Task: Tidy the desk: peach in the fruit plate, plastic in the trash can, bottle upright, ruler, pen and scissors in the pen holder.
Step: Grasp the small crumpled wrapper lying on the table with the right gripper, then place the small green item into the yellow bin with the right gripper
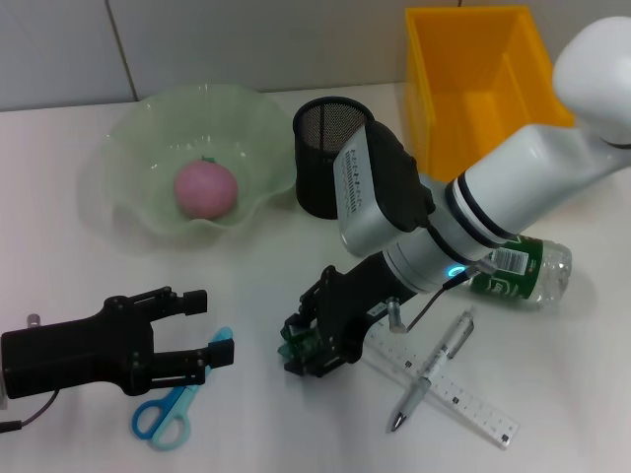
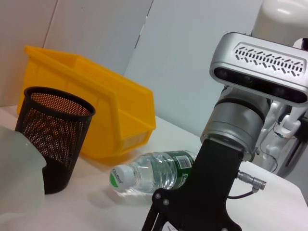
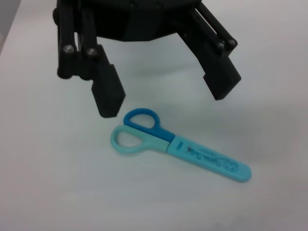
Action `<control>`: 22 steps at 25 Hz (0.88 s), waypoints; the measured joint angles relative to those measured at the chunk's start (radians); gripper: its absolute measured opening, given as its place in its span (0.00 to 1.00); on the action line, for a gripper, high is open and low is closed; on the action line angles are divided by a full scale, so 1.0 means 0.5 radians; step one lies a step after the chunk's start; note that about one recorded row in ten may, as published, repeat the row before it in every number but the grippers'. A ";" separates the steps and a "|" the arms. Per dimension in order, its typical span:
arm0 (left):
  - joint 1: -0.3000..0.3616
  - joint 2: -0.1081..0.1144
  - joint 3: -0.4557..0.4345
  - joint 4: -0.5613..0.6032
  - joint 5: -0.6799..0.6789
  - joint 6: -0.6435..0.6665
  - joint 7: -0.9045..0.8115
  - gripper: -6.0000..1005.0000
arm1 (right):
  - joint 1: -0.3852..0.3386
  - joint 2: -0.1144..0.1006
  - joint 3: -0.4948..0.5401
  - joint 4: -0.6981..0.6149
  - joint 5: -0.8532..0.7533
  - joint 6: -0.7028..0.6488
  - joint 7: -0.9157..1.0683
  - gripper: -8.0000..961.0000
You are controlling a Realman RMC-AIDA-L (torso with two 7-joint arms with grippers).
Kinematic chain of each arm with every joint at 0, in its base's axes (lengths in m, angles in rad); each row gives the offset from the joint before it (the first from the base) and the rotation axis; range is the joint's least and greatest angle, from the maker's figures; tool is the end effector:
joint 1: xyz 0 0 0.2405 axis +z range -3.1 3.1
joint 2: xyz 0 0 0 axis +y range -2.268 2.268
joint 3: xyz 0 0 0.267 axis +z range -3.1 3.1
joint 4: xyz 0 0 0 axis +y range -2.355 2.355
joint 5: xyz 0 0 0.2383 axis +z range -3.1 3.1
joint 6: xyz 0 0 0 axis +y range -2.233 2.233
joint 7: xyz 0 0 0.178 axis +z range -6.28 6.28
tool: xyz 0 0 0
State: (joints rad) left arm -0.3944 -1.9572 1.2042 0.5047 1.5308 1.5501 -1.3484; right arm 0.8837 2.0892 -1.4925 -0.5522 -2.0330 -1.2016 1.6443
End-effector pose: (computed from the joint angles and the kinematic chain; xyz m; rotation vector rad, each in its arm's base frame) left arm -0.2954 0.3166 -0.0515 -2.8184 -0.7666 -0.8201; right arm 0.1835 0.3923 -0.1608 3.1044 -0.1810 0.1593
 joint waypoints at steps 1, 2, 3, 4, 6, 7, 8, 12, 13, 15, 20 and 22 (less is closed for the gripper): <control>-0.001 0.000 0.000 0.000 0.000 -0.001 0.000 0.87 | -0.001 0.000 0.000 -0.001 -0.001 0.004 0.001 0.79; -0.001 0.000 0.000 0.000 0.000 -0.001 0.000 0.87 | -0.001 0.000 0.000 -0.001 -0.001 0.004 0.001 0.73; -0.002 0.000 0.000 0.000 0.000 -0.001 0.000 0.87 | -0.003 -0.001 0.000 -0.002 -0.002 0.007 0.002 0.67; -0.003 0.000 0.000 0.000 0.000 -0.002 0.000 0.87 | -0.005 -0.002 0.001 -0.002 -0.002 0.007 0.003 0.61; -0.003 0.000 0.000 0.000 0.000 -0.002 -0.001 0.87 | -0.013 -0.005 0.012 -0.009 0.001 0.007 0.005 0.53; -0.003 0.000 0.000 0.000 0.000 -0.002 -0.002 0.87 | -0.020 -0.006 0.024 -0.017 0.003 0.007 0.006 0.49; -0.003 0.000 0.000 0.000 0.000 -0.002 -0.002 0.87 | -0.028 -0.008 0.044 -0.026 0.005 0.006 0.008 0.44; -0.005 0.001 -0.005 0.001 -0.001 -0.002 -0.003 0.87 | -0.064 -0.013 0.158 -0.063 0.007 -0.014 0.011 0.27; -0.006 0.001 -0.008 0.001 -0.001 -0.002 -0.003 0.87 | -0.076 -0.013 0.196 -0.076 0.007 -0.023 0.011 0.22; -0.012 0.001 -0.012 0.001 -0.001 -0.002 -0.003 0.87 | -0.118 -0.014 0.329 -0.123 0.010 -0.072 0.011 0.13; -0.024 0.001 -0.012 0.002 -0.001 -0.002 -0.003 0.87 | -0.204 -0.022 0.543 -0.206 0.128 -0.167 -0.008 0.06; -0.029 0.000 -0.012 0.009 0.000 -0.001 -0.003 0.87 | -0.230 -0.025 0.565 -0.227 0.167 -0.176 -0.011 0.06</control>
State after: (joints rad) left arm -0.4088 -1.9572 1.1980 0.5094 1.5306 1.5493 -1.3500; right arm 0.7687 2.0767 -1.2098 -0.6656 -1.9495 -1.2898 1.6388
